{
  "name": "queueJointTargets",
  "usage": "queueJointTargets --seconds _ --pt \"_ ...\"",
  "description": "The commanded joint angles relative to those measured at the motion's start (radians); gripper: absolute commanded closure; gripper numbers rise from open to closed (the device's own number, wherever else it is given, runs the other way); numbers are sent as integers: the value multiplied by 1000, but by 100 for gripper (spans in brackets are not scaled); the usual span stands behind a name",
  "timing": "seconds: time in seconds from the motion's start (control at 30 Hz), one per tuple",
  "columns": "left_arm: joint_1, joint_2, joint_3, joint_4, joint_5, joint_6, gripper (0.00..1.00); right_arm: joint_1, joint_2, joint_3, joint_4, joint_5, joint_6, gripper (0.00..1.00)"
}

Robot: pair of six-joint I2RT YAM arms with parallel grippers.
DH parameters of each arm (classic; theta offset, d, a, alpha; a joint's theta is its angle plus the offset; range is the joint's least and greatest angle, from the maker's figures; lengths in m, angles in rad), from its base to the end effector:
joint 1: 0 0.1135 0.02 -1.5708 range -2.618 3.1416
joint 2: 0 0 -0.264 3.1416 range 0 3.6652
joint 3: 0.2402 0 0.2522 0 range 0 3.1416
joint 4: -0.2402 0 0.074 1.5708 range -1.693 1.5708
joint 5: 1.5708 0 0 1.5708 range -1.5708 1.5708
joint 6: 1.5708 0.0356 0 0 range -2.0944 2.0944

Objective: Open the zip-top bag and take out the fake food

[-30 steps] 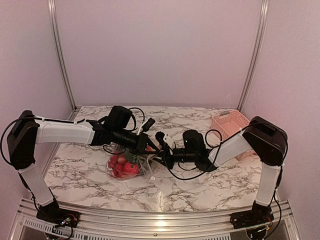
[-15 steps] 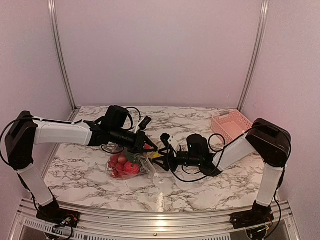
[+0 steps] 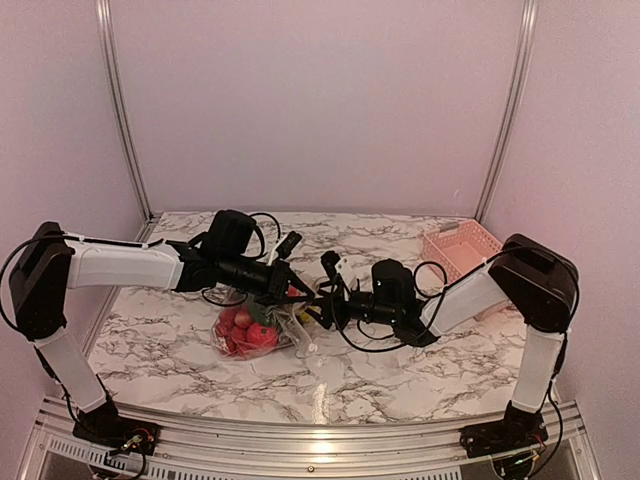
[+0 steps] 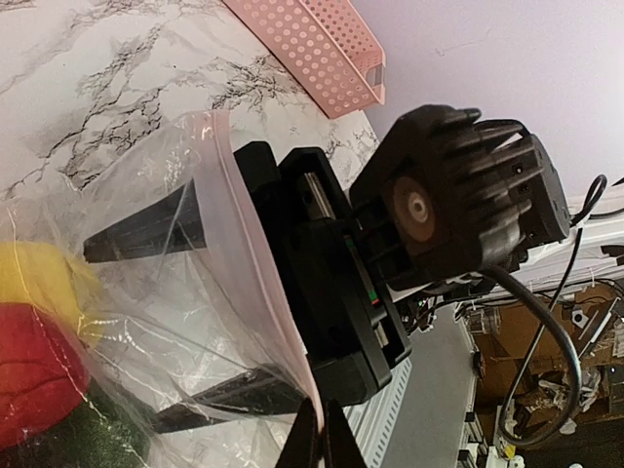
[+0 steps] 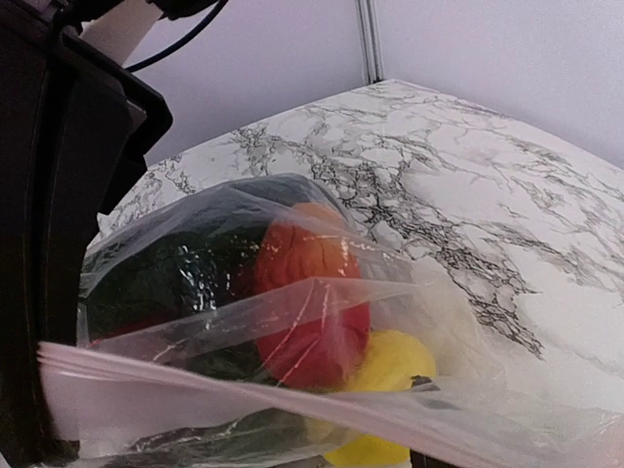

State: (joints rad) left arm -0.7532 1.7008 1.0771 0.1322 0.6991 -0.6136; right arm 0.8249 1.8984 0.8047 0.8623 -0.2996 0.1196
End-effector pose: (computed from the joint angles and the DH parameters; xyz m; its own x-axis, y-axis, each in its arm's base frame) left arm 0.2596 -0.2748 0.2331 -0.8213 0.1658 -0.5459 0.5682 0.3251 -0.7560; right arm 0.2474 0.2832 0.1486 -0.2615 -0.1150 -0.9583 -0.8717 0.4544 0.1833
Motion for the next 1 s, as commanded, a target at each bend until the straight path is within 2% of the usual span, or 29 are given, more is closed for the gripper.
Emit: queueJointTargets --seconds 0.0,0.13,0.3,0.43,0.63,0.67,0.8,0.97 --pt "8 -23 39 0 26 13 100 -5 74 84 49 -112 -8 33" --pt "8 -45 34 37 43 3 100 -1 111 142 22 -135 -9 32" --pt "6 -58 85 -56 57 59 100 2 132 157 43 -134 9 29" --pt "7 -68 81 -78 74 83 100 4 177 199 51 -134 19 21" --pt "6 -71 72 -80 67 85 100 5 220 219 78 -129 41 25" --pt "6 -72 72 -81 63 84 100 4 224 222 78 -129 40 28" --pt "12 -68 72 -110 11 90 100 4 217 224 73 -133 26 53" --pt "14 -65 56 -98 -54 83 100 2 165 177 72 -132 -8 78"
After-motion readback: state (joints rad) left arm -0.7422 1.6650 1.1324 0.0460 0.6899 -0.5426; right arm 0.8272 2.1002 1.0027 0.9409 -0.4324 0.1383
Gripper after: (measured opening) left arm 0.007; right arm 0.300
